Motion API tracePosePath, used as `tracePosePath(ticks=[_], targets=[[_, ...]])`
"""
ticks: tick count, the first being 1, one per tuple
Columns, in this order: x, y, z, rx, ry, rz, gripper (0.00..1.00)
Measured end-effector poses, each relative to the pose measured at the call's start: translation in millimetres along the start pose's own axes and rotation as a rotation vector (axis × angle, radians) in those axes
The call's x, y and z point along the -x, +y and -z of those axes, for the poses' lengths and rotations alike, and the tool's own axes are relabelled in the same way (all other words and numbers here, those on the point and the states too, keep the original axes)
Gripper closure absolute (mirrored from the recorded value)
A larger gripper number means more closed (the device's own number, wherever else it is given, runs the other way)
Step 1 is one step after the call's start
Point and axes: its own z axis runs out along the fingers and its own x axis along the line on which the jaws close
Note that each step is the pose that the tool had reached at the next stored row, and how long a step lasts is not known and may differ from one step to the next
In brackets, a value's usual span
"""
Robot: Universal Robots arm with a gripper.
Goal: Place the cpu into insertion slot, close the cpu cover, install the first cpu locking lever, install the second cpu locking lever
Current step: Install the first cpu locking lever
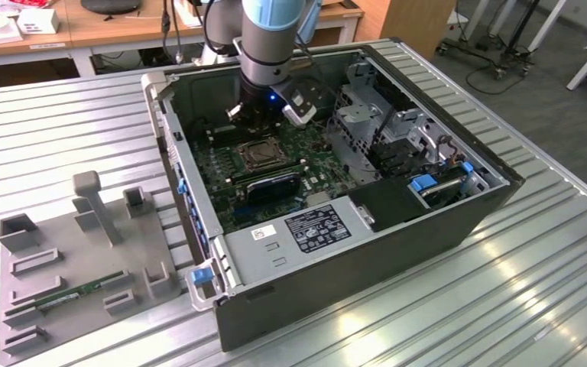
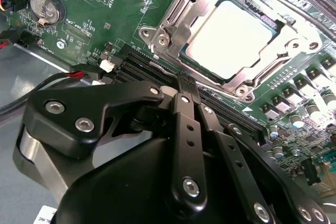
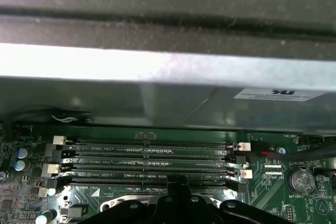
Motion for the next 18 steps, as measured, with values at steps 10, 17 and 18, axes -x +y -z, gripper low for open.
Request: tracePosePath(ticks=[10, 17, 18], targets=[[0.1, -0.6, -0.2, -0.0038, 0.0001, 0.0, 0.89], [0.2, 0.0, 1.9, -0.0037, 0.0001, 0.0, 0.89], [0.3, 0.2, 2.9, -0.0038, 0.0001, 0.0, 0.89]])
